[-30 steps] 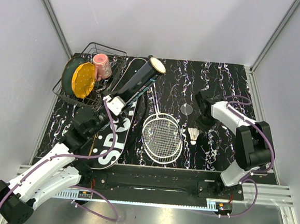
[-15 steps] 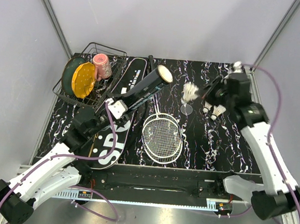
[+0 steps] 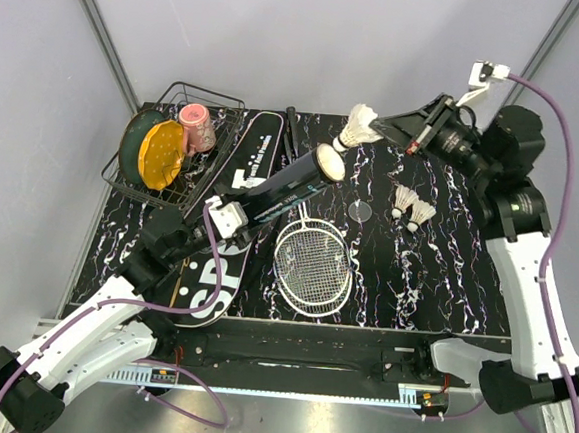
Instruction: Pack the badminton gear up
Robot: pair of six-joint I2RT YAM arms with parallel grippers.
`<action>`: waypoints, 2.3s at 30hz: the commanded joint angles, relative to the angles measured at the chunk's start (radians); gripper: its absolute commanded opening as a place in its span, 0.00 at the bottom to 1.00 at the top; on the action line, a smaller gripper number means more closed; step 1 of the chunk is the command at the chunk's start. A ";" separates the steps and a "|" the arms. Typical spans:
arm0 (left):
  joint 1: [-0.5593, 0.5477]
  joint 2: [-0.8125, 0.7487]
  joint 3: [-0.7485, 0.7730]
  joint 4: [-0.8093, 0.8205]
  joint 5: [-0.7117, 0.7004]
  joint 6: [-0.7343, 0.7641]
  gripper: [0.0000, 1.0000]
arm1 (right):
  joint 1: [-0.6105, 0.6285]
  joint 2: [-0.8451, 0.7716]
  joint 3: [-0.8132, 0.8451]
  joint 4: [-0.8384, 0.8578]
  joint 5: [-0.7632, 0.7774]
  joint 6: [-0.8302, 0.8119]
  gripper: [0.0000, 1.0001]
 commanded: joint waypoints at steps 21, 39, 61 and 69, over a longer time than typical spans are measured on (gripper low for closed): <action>-0.001 0.004 0.029 0.108 0.002 -0.008 0.03 | 0.105 -0.121 -0.070 -0.050 0.224 -0.131 0.00; -0.001 0.021 0.035 0.105 0.006 -0.009 0.02 | 0.105 -0.088 -0.084 0.013 -0.008 -0.030 0.00; -0.001 0.019 0.039 0.095 0.025 -0.003 0.01 | 0.131 0.107 -0.042 -0.155 -0.254 -0.237 0.68; -0.001 0.039 0.051 0.065 0.083 0.003 0.02 | 0.238 0.253 0.057 -0.252 -0.193 -0.289 0.71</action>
